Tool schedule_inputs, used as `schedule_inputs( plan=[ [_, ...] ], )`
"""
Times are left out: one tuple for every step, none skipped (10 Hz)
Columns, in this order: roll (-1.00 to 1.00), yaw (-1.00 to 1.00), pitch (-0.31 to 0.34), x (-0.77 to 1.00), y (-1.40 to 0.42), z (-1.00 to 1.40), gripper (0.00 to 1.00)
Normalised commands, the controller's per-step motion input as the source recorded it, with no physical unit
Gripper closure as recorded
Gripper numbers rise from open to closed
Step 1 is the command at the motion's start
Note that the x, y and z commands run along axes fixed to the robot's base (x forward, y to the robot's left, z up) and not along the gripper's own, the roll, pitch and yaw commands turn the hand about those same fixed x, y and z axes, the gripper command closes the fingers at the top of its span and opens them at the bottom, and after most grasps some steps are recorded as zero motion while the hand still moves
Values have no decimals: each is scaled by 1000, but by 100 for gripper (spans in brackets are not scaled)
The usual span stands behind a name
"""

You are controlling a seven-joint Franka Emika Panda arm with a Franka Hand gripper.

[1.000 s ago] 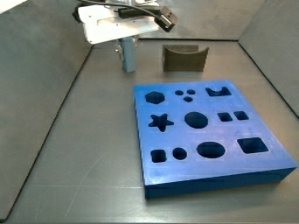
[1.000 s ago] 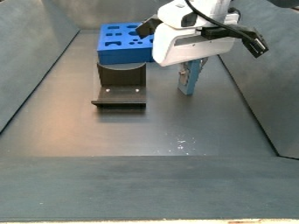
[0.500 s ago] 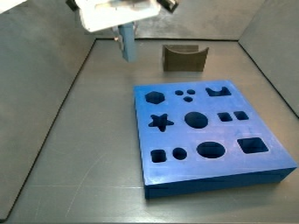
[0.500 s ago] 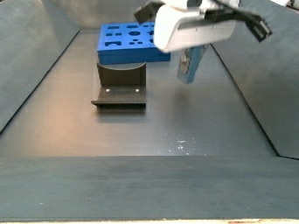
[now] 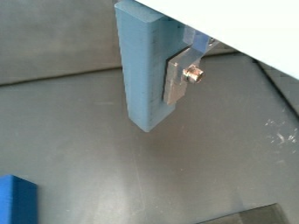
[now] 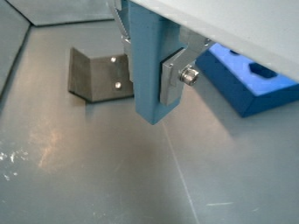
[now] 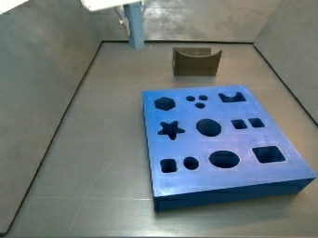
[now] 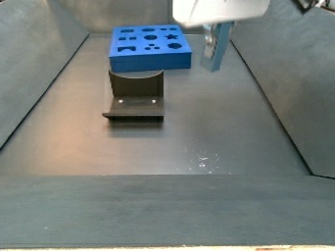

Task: Pick up the rectangle object. Move to above the board. Insert the rectangle object.
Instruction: Move to above the board.

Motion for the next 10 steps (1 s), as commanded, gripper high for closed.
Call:
schedule_inputs(
  plan=[
    [139,70,72,-23,-89,1000,100],
    [152,71,81,-22,-87,1000,100],
    [161,71,93,-22,-86,1000,100],
    [178,73,105,-17,-82,1000,100],
    [189,71,122,-13,-79,1000,100],
    [203,73,140,-4,-73,1000,100],
    [211,74,152,1,-72,1000,100],
    [222,76,153,5,-62,894,100],
    [227,77,152,7,-53,795,100],
    [234,78,148,7,-39,596,100]
  ],
)
